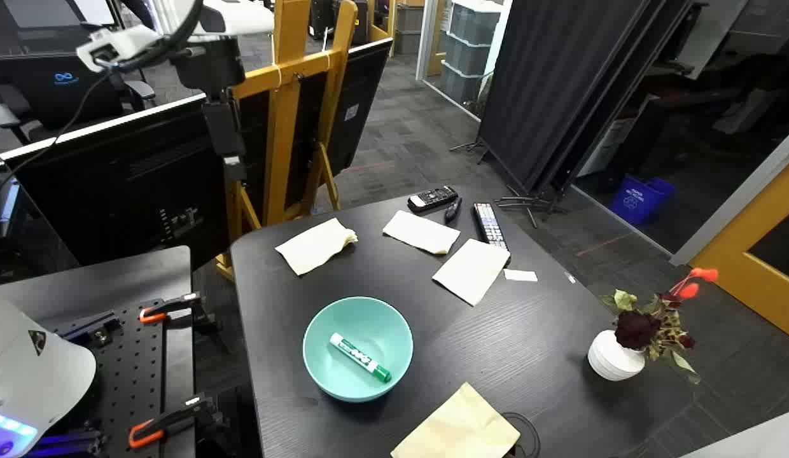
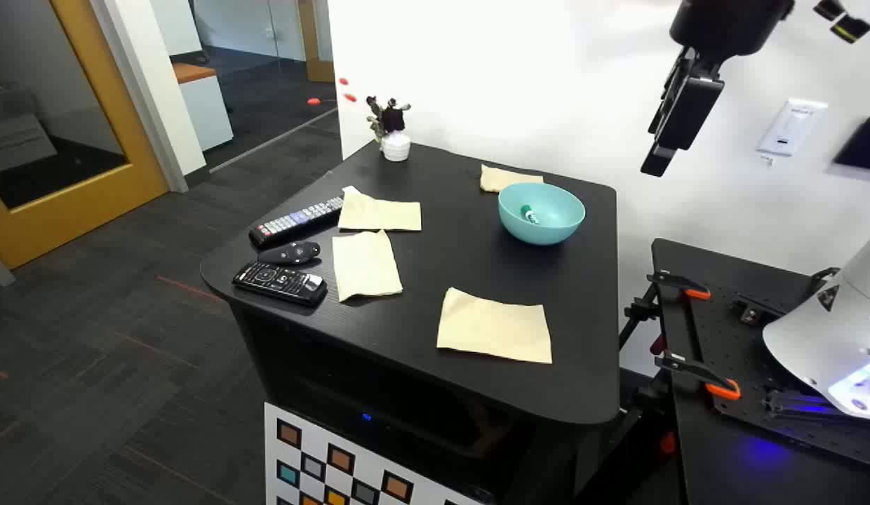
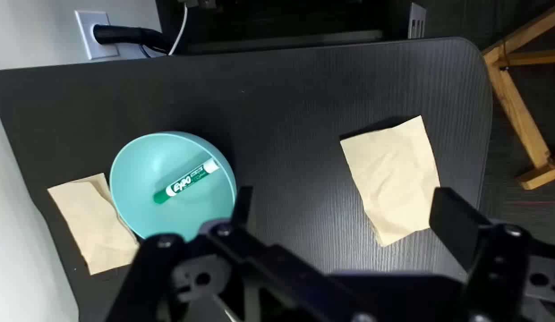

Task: Pick up the marker in the blue bowl and put it on the table

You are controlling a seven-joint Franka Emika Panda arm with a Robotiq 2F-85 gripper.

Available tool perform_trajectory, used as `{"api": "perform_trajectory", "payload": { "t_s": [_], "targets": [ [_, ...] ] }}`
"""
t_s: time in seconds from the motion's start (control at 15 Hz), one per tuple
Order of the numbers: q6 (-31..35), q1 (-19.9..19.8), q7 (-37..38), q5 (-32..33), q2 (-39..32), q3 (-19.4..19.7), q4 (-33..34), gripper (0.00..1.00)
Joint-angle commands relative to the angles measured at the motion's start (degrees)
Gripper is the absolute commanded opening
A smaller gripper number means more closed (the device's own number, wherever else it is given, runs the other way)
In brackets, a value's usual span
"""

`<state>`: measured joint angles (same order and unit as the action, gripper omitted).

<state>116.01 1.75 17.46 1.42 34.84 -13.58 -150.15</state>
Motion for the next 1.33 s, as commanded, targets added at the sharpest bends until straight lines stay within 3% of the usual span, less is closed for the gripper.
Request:
{"api": "perform_trajectory", "payload": {
  "t_s": [0.0, 0.53, 1.27],
  "targets": [
    [-0.1, 0.8, 0.4, 0.5, -0.1, 0.8, 0.1, 1.0],
    [1.2, -0.4, 2.0, 0.5, 0.2, 1.4, 0.9, 1.0],
    [5.7, -11.3, 8.4, -0.5, -0.5, 11.4, 4.9, 1.0]
  ]
}}
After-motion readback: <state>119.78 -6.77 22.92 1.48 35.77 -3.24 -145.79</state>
